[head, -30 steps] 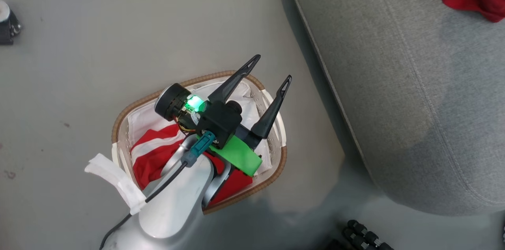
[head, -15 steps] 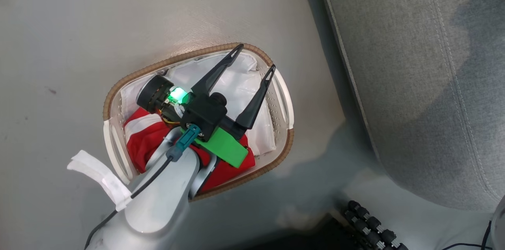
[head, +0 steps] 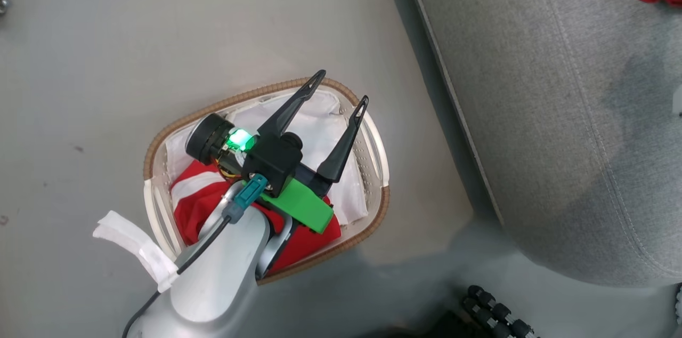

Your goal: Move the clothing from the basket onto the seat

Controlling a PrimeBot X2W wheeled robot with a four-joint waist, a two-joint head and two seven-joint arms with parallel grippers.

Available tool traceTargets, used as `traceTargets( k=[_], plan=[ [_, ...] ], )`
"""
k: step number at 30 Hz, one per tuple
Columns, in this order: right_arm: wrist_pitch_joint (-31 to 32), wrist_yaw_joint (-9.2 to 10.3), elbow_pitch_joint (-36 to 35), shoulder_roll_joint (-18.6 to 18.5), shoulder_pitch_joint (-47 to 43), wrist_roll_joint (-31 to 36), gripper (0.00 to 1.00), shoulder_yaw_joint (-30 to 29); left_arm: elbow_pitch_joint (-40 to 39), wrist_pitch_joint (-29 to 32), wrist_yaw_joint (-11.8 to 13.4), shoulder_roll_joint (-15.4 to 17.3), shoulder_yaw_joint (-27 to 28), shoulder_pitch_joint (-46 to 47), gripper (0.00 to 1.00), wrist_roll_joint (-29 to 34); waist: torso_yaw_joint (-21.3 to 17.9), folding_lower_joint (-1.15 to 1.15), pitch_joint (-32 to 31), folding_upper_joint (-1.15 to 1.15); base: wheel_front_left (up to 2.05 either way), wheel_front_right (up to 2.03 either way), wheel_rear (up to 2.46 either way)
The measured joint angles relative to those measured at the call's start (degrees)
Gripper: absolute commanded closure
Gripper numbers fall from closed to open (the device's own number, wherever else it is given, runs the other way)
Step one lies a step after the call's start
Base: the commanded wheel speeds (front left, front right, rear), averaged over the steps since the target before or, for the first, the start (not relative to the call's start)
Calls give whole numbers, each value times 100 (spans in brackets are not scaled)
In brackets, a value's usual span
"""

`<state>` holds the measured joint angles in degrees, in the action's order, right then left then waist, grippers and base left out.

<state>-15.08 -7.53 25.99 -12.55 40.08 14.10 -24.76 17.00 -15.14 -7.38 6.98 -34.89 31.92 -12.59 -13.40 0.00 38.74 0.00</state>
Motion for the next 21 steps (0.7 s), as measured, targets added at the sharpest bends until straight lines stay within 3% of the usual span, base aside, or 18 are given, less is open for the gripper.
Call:
traceTargets(
  k=[10,17,21],
  plan=[
    [0,0,-300,30,-821,-90,0,141,-4,0,0,-135,307,-371,0,-151,113,0,-645,0,0,0,0],
    [0,0,-526,-25,-867,-156,0,367,-26,0,0,-267,684,-658,0,-237,321,1,-1207,0,0,0,0],
    [0,0,-541,136,-847,-268,0,590,-62,0,0,-309,1046,-846,0,-259,484,1,-1524,0,0,0,0]
  ],
)
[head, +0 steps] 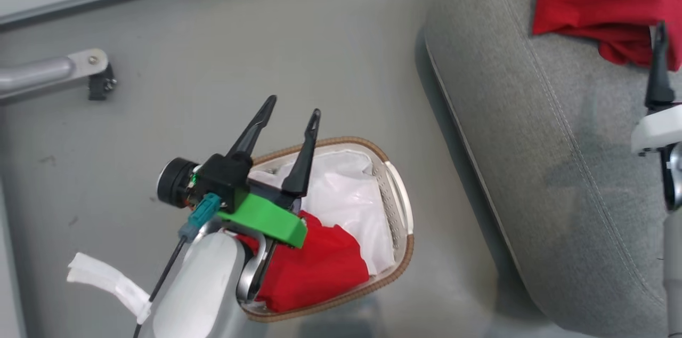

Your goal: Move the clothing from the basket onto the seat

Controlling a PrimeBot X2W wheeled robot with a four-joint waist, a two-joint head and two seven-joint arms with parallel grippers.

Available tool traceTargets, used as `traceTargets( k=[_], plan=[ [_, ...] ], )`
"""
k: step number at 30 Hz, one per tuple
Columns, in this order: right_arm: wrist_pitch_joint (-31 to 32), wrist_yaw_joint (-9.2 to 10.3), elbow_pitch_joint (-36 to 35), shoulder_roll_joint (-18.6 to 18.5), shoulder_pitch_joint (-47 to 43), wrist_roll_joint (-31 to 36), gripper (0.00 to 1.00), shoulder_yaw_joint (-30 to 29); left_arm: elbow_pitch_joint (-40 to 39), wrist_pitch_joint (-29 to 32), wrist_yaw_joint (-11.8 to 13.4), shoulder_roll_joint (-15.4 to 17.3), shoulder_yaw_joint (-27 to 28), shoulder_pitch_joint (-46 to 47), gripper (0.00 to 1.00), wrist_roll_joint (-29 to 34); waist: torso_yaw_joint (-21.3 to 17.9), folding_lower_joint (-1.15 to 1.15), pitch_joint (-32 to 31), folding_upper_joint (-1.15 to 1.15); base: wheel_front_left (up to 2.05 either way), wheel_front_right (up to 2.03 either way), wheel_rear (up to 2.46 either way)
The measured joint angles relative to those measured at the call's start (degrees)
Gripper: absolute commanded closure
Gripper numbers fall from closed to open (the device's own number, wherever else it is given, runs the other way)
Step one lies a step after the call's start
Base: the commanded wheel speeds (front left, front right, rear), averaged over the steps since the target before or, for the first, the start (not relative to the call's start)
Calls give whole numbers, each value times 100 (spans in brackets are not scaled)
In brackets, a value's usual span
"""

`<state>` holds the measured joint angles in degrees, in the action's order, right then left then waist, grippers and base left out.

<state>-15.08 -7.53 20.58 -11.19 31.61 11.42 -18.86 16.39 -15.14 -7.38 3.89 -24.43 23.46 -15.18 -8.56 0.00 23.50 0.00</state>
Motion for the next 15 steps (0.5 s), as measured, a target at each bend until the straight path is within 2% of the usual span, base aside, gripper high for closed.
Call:
traceTargets(
  k=[8,15],
  plan=[
    [0,0,204,359,-71,-244,0,703,31,0,3,-80,784,-534,0,-3,411,0,-636,0,0,0,0],
    [0,0,-24,736,-785,-541,0,1033,94,0,40,-96,1356,-1178,0,-73,817,0,-1190,0,0,0,0]
  ],
)
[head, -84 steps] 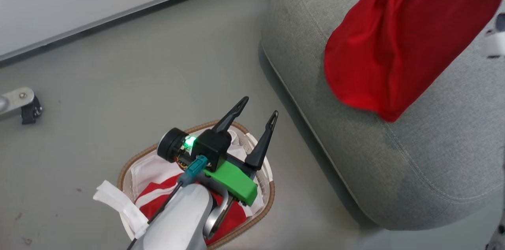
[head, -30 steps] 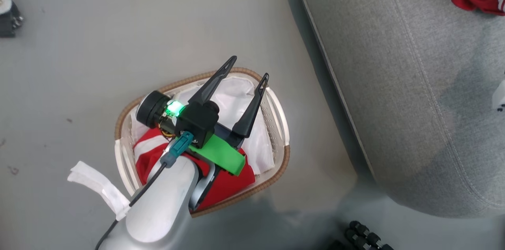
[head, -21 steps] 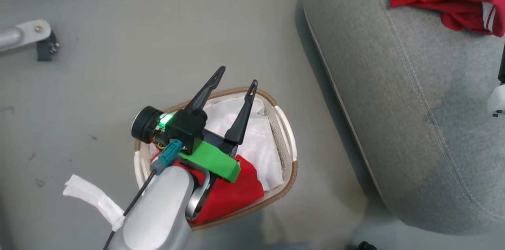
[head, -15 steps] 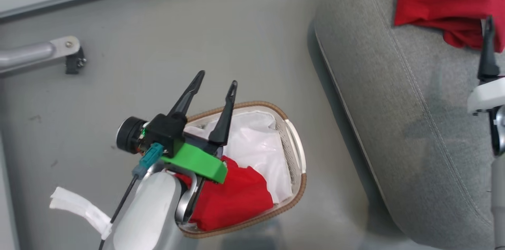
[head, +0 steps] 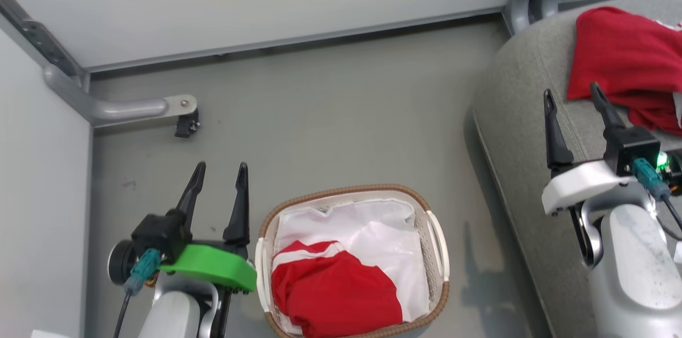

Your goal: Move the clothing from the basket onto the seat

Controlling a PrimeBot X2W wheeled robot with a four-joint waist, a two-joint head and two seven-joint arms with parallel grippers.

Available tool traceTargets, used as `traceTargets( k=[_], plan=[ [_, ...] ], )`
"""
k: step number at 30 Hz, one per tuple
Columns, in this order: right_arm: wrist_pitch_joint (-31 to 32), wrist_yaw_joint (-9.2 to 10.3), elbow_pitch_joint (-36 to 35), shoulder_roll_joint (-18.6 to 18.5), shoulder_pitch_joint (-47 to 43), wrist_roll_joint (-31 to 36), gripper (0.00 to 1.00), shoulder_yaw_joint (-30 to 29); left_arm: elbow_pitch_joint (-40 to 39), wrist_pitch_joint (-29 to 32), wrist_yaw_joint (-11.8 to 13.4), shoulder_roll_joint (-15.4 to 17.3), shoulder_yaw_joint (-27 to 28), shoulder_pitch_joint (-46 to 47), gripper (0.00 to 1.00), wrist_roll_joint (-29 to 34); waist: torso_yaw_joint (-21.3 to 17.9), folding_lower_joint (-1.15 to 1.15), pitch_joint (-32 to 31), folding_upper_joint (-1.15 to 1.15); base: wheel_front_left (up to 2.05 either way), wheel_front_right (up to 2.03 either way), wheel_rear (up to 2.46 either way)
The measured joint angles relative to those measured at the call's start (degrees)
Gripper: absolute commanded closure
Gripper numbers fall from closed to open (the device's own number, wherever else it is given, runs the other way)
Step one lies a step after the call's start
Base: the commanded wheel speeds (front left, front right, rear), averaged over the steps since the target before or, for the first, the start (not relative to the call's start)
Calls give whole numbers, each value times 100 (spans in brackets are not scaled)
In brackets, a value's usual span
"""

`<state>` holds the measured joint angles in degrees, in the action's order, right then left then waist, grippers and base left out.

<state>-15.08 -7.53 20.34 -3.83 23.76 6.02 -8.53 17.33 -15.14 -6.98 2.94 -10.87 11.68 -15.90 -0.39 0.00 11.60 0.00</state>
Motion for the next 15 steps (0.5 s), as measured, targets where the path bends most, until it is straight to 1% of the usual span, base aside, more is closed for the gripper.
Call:
traceTargets(
  k=[6,9,11,15],
  plan=[
    [0,0,-223,97,-545,-230,0,7,-60,0,113,-4,219,-474,0,-179,228,0,-330,0,0,0,0],
    [0,0,-332,97,-815,-475,0,49,-119,0,172,-5,291,-656,0,-252,321,0,-462,0,0,0,0],
    [0,0,-379,101,-1037,-675,0,97,-140,0,194,-7,310,-745,0,-286,373,0,-557,0,0,0,0],
    [0,0,-394,107,-1381,-871,0,208,-138,0,197,-7,332,-895,0,-324,457,0,-714,0,0,0,0]
  ],
)
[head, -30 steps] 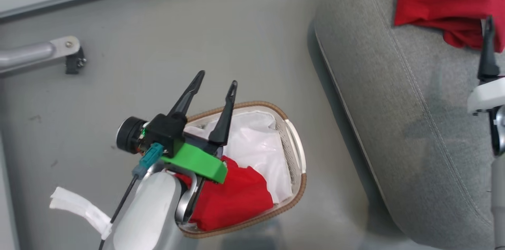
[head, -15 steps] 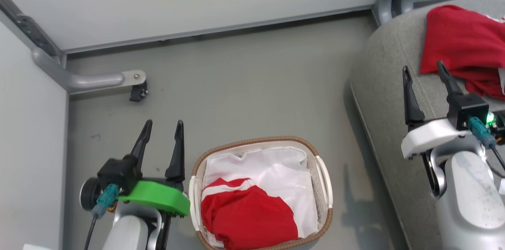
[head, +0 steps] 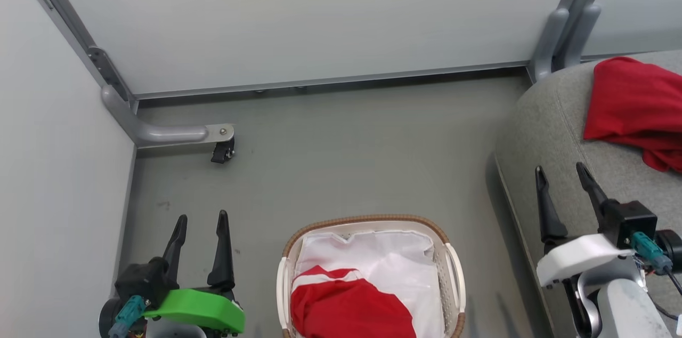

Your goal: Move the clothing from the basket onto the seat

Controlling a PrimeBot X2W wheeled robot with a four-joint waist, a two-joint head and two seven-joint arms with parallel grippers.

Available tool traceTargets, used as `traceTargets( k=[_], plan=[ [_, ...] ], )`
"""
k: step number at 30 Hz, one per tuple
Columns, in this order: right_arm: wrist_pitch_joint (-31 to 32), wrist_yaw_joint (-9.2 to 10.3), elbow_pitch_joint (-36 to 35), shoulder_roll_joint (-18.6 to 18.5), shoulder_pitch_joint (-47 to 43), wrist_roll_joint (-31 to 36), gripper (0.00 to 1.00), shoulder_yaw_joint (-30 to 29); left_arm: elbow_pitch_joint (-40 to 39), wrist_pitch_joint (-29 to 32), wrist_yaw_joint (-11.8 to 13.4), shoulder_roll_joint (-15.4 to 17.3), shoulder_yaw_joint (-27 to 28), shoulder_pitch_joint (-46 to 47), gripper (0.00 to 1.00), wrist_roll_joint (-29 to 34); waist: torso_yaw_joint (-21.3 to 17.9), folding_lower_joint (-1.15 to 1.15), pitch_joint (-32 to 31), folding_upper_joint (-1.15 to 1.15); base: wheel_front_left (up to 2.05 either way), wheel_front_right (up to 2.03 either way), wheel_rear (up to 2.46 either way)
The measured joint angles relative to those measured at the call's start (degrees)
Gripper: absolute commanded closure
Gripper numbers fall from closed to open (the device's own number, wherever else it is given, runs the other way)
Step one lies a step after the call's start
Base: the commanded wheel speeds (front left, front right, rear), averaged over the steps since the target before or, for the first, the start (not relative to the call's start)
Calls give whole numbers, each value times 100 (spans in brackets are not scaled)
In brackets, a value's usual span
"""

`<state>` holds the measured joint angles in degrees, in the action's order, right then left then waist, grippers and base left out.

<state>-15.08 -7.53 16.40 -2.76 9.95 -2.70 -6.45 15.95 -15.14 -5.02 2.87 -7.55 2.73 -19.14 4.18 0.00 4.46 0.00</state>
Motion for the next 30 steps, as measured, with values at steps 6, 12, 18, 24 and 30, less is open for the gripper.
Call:
traceTargets(
  k=[6,12,18,24,30],
  plan=[
    [0,0,58,-3,-252,-180,0,102,36,0,0,0,21,-40,0,-3,30,0,-143,0,0,0,0],
    [0,0,124,-2,-327,-198,0,318,103,0,-1,-1,11,-42,0,66,-30,0,-198,0,0,0,0],
    [0,0,147,-2,-336,-249,0,400,136,0,-9,-1,-18,-42,0,74,-43,0,-240,0,0,0,0],
    [0,0,151,-2,-336,-276,0,445,152,0,-21,-1,-16,-42,0,93,-40,0,-251,0,0,0,0],
    [0,0,154,-2,-336,-285,0,467,141,0,-29,-1,-16,-41,0,103,-39,0,-253,0,0,0,0]
  ],
)
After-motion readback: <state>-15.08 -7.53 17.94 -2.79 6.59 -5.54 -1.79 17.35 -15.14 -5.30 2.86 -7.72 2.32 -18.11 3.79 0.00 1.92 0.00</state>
